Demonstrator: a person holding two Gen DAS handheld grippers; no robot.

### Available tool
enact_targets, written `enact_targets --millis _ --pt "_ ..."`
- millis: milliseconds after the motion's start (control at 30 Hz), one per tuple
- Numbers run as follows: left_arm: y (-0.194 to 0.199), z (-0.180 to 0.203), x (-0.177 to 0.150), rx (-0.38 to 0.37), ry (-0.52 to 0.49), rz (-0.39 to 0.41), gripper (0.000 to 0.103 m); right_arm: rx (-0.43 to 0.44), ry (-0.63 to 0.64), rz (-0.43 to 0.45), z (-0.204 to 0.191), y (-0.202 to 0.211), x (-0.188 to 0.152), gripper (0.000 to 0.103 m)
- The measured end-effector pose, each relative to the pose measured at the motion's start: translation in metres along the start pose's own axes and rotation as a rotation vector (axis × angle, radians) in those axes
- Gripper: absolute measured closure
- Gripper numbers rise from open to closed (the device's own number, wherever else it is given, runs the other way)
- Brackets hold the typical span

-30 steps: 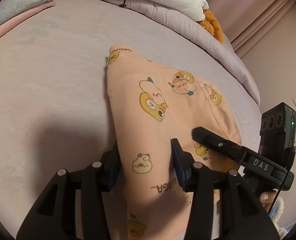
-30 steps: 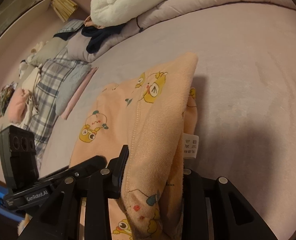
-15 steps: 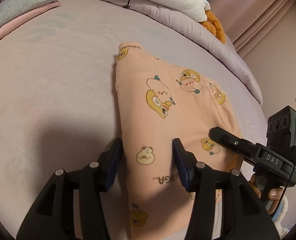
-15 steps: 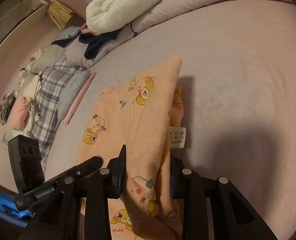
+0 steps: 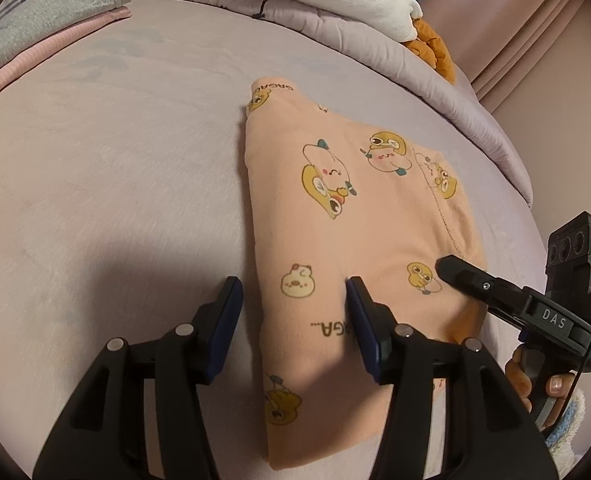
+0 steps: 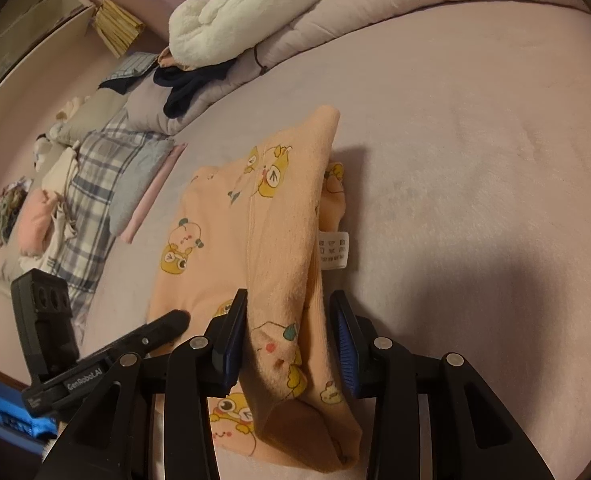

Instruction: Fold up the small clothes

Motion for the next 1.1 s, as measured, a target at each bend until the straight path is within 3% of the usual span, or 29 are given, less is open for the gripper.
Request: enact_targets --millis 567,733,933,1100 --pt "0.005 0.001 -0.01 0.043 -0.017 -0.005 0.049 -0.011 0.005 -0.001 0.003 0.005 -0.006 0.064" --pt "0.008 0.003 -0.016 0.068 -0.026 -0.006 0.048 -0.031 0.058 0.002 -0.003 0.013 -0.016 0.059" --pt "0.012 0.006 -0.028 0.113 -0.051 -0.005 0.043 -0.161 0.146 -0.034 -0.001 0.013 -0.034 0.059" --pt "0.014 0.007 -0.038 0.142 -0.062 -0.015 0.04 -0.21 0.191 -0.033 -0.003 0.023 -0.046 0.059"
Point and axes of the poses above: each gripper's, at about its wrist camera, not at the fingertips, and y roughly against the way its jaws point, z to its right, x to its top, the point moved 5 cm from there along -y, roughly the way its jaws point, and after that the axes turned 1 degree about -z, right-handed, at the moved point
